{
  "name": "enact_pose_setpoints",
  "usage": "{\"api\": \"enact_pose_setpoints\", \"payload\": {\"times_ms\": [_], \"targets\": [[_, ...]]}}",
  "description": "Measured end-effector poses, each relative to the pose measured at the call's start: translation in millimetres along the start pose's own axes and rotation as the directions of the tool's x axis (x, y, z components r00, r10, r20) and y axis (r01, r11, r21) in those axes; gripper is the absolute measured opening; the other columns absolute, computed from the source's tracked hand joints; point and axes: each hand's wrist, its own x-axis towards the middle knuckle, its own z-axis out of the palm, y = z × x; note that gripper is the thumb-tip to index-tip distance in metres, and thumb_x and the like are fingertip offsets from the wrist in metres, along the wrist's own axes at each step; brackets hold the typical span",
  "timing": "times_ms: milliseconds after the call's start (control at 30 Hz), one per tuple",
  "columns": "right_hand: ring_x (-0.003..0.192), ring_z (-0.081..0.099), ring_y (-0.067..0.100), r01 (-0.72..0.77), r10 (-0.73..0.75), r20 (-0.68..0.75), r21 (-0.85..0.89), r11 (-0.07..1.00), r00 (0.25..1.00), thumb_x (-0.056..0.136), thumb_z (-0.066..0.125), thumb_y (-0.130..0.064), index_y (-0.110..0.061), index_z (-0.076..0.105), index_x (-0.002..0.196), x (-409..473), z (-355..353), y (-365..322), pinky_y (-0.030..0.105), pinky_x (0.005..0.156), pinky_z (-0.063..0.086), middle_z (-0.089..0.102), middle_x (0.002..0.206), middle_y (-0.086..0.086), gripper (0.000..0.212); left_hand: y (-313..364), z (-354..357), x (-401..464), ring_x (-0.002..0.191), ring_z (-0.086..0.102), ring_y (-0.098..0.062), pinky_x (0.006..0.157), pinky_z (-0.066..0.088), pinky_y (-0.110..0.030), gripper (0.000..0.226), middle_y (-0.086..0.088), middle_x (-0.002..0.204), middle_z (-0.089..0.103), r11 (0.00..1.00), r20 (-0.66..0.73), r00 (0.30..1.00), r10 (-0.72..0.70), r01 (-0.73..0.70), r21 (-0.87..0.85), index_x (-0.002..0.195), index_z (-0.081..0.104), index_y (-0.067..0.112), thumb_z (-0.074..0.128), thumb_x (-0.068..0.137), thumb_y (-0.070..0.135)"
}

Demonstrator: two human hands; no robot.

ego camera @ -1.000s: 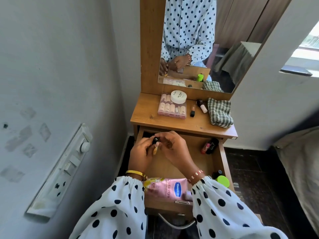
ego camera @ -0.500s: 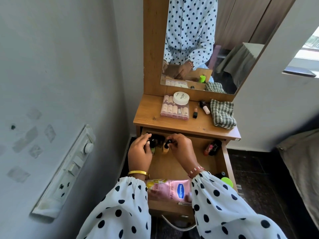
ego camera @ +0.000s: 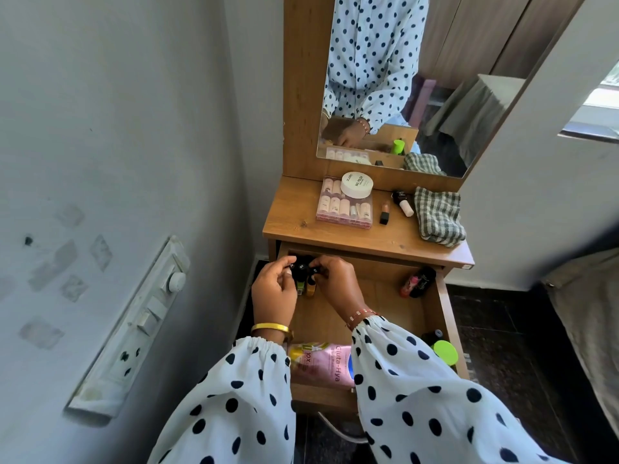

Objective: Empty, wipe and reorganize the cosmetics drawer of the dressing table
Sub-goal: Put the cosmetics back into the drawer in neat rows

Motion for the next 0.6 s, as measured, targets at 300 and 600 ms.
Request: {"api": "enact_pose_setpoints", "payload": {"times_ms": [300,600], "targets": [[0.097,0.062,0.017,0.028,-0.024,-0.056,0.064,0.998,0.998,0.086,0.057,0.002,-0.009,0.065,0.108,-11,-13,-8,0.018,0.079,0.049,0.063,0.107,0.007,0.026,3,-2,-6,0.099,0.061,-0.018,0.080,0.045,-0.016,0.026,-0.008,0.109,0.066,1.000,0.022,1.000,0.022,-0.022,-0.008,0.105,0.067,0.008,0.050,0.087,-0.002],[0.080,0.056,0.012,0.102,-0.084,-0.387,0.026,0.994,0.918,0.087,0.059,-0.005,-0.008,0.065,0.094,-5,-90,-8,0.016,0.069,0.047,0.061,0.092,0.002,0.010,42,18,-20,0.098,0.057,-0.007,0.078,0.042,-0.006,0.023,0.003,0.106,0.065,0.990,0.097,0.993,0.067,-0.053,-0.134,0.106,0.066,0.012,0.051,0.090,0.006]]}}
